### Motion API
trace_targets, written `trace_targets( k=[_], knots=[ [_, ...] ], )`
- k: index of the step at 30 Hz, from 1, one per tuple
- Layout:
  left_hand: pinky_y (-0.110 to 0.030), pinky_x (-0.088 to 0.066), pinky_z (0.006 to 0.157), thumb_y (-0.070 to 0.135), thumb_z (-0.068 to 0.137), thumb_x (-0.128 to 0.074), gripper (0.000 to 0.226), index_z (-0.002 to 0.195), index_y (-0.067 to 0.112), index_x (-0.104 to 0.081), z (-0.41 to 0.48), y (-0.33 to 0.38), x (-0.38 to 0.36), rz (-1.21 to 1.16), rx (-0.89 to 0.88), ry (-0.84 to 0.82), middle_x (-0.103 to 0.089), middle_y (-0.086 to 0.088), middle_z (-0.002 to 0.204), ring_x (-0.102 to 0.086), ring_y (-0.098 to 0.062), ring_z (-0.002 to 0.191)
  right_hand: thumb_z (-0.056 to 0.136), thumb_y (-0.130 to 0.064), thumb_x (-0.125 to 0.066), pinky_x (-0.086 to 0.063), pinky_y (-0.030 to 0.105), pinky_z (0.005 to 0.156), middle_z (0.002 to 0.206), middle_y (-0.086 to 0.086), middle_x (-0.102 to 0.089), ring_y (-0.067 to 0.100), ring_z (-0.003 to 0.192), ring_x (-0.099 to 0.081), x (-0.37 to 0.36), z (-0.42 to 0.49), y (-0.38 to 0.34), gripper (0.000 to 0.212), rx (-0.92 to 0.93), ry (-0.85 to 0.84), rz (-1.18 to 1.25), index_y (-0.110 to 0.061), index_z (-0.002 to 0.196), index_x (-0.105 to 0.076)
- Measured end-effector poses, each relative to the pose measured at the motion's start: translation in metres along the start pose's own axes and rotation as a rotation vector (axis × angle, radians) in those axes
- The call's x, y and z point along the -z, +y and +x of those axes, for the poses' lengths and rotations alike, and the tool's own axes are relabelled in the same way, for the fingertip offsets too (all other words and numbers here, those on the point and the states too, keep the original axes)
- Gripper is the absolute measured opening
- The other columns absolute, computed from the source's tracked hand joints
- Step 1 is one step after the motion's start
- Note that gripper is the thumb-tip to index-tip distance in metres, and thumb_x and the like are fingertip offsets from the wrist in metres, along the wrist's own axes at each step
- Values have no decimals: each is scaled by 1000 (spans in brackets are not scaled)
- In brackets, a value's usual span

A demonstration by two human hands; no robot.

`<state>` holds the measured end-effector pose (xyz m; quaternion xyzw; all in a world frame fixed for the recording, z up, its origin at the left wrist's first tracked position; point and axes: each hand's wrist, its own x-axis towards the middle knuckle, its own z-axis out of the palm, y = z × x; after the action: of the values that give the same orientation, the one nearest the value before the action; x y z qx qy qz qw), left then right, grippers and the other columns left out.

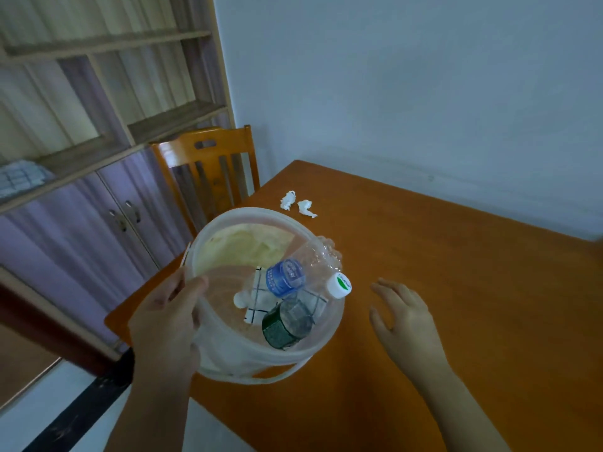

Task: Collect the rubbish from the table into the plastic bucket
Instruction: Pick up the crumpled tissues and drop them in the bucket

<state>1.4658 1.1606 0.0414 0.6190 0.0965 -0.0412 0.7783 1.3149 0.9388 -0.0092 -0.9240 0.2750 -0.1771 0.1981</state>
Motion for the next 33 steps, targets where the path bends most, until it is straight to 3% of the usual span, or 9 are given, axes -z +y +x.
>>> trace_targets(
  k=[7,11,14,19,22,24,30,33],
  knots=[
    [-28,-33,53,15,73,-69,14,78,28,-72,30,18,73,36,-76,4,-49,-2,58,-40,-14,51,87,-23,-53,-32,42,107,133,3,-50,23,125,-42,-39,-18,-68,39,-6,-105,-58,-17,126,-49],
    [-25,-41,60,13,79,-63,38,117,9,-59,51,33,115,45,-41,-112,-57,1,76,-52,-12,65,88,-24,-51,-32,40,106,134,2,-49,22,125,-42,-67,-29,-113,40,-14,-133,-72,-18,127,-48],
    [-21,-45,63,10,74,-69,41,113,17,-63,69,44,143,0,-25,10,-64,4,84,-59,-6,72,88,-26,-50,-31,41,107,136,2,-47,22,126,-40,-91,-36,-146,42,-37,-158,-74,-17,129,-45],
    [-19,-45,58,8,71,-70,32,98,25,-68,98,55,172,-19,3,9,-66,5,79,-60,-6,66,89,-27,-49,-32,40,107,137,1,-46,20,126,-40,-120,-42,-180,42,-82,-194,-91,-19,130,-44],
    [-17,-48,53,7,70,-71,25,79,30,-69,115,56,180,-27,2,1,-66,10,63,-59,-2,54,88,-26,-50,-37,37,103,135,1,-47,19,122,-43,-132,-38,-189,40,-94,-195,-84,-19,128,-45],
    [-18,-48,54,7,69,-72,26,75,32,-68,125,56,179,-9,-6,7,-64,6,67,-59,-3,55,88,-26,-51,-40,35,100,134,1,-47,19,121,-44,-139,-31,-190,40,-112,-192,-73,-19,127,-45],
    [-15,-47,48,7,72,-69,25,83,30,-67,160,51,151,29,5,-4,-61,3,74,-58,3,52,86,-29,-54,-39,35,101,139,3,-44,20,126,-39,-160,0,-170,47,-189,-191,-70,-19,130,-42],
    [-26,-49,58,12,74,-68,21,74,33,-70,184,47,133,117,10,-37,-57,-1,70,-57,-11,62,84,-36,-57,-41,34,99,138,1,-43,19,126,-39,-177,19,-153,50,-201,-211,-61,-19,130,-43]
  ],
)
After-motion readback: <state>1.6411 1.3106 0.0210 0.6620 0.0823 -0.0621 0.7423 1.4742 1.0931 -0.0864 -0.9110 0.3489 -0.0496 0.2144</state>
